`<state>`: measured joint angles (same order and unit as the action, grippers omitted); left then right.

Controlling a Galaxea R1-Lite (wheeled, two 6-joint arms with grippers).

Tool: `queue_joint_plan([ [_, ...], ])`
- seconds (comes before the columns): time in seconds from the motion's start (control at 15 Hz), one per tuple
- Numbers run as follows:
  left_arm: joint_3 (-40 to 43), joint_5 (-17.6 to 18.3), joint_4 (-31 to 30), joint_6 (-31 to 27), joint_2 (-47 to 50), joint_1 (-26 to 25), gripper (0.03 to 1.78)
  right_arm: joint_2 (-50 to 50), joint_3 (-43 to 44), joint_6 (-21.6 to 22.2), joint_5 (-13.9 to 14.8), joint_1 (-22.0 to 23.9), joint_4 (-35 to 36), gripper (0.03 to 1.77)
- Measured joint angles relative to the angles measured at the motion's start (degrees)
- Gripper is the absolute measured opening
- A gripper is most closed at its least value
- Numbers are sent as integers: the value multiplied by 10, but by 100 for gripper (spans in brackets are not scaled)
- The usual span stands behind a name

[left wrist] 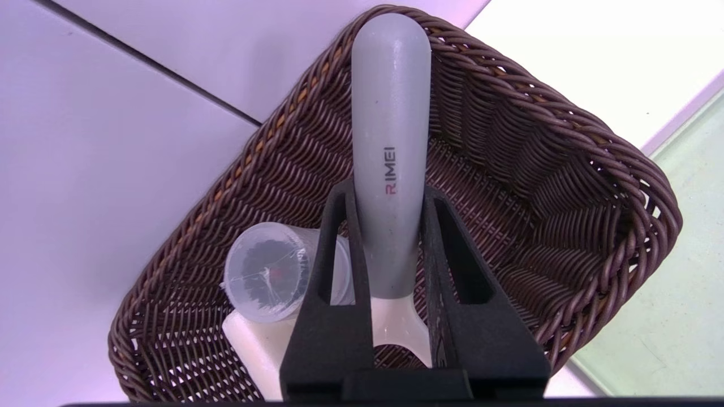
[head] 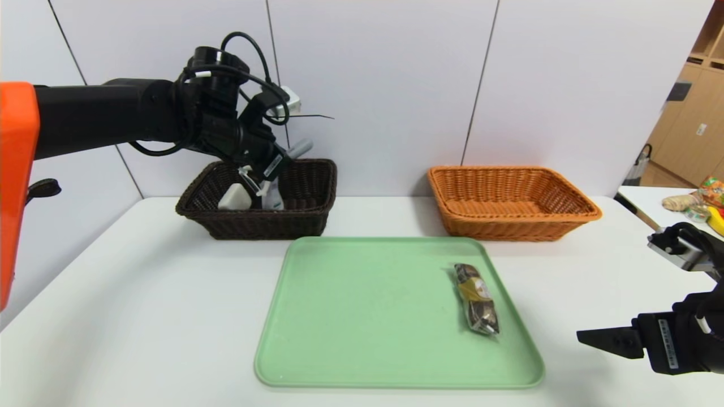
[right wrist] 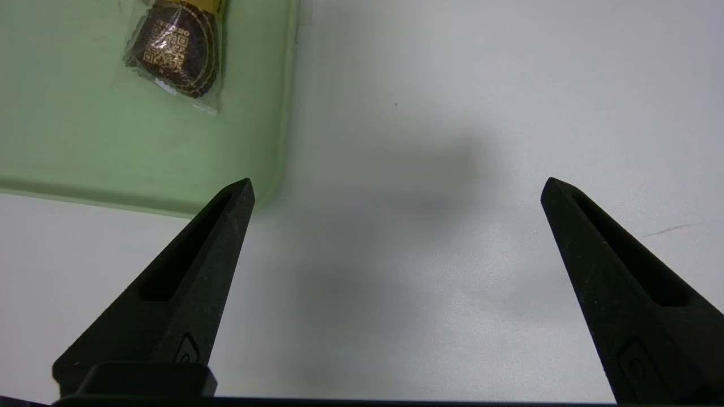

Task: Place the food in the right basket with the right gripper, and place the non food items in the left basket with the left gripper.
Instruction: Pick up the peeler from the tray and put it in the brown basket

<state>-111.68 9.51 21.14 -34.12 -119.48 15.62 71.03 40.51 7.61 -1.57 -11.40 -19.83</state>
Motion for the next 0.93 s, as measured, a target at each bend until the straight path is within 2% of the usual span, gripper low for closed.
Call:
queue_joint_plan([
  [0.53, 2, -1, -6, -4, -25, 4, 30, 0, 0, 0, -1, 4, 0, 175],
  [0.8, 22, -1, -61, -5, -35, 9, 30, -2, -2, 0, 0, 4, 0, 175],
  [0.93, 29, -1, -68, -4, -38, 10, 30, -3, -4, 0, 0, 4, 0, 175],
])
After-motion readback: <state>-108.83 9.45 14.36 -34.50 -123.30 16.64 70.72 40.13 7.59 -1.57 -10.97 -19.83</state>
